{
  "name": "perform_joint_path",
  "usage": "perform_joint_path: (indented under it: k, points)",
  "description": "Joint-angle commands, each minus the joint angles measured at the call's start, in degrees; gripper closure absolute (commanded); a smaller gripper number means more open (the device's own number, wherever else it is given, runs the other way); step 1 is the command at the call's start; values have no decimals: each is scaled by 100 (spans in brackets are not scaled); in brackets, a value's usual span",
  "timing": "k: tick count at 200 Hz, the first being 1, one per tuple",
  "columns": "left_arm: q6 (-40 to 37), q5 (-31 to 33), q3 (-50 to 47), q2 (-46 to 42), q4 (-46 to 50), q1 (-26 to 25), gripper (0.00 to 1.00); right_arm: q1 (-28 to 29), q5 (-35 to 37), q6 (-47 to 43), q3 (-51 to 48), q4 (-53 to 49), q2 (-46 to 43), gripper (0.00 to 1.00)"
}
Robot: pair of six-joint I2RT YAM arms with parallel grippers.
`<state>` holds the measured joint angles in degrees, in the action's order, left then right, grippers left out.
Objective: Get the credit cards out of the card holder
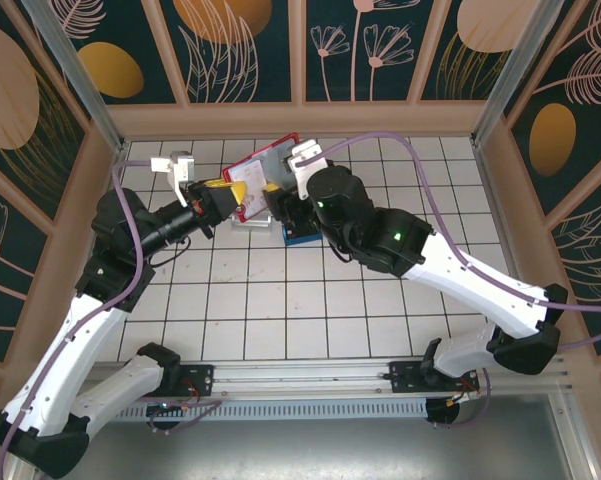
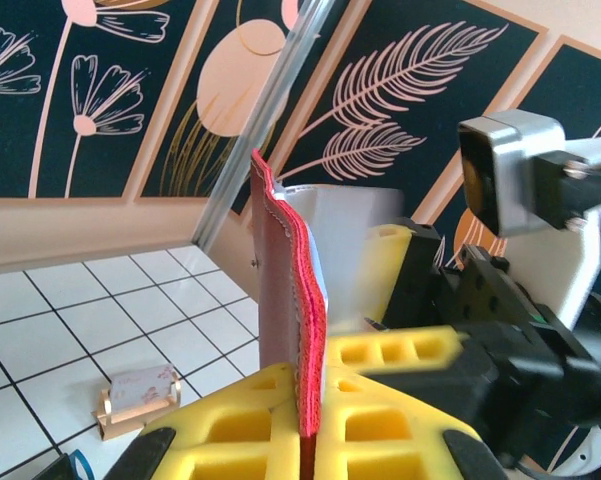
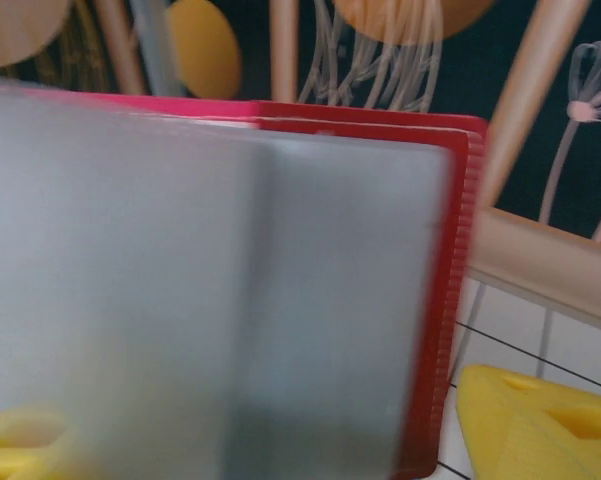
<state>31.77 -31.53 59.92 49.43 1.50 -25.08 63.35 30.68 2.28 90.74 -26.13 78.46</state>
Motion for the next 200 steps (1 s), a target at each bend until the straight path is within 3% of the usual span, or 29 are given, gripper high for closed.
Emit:
perform_joint_path:
  k: [1,57,79,90,110,140,185,200]
  points:
    - [-58,-225,205,-126,-223,-23,100,-108,820,276,-31,-106,-326,23]
    - [-358,235,305,-119,251,-23,100,-457,1122,677,-533,-180,-1231,23]
    - [-409,214,318,-74,325,-23,100,-625,929,743,-673,-146,-1629,25]
    - [-408,145,327,-56,310,-23,100,-661,261,603,-766,84,-1830,26]
    - [-417,-2,329,-22,260,-23,100,-799,-1669,484,-973,646,-2091,27]
    - [-400,-218,336,12,170,-22,100,-842,-4036,556,-882,1010,-1858,32]
    - [-395,-617,323,-8,29,-23,100,-908,-5551,919,-633,1237,-1300,42]
    - [-400,-796,336,-8,-31,-23,100,-959,-5739,947,-521,1122,-1154,49]
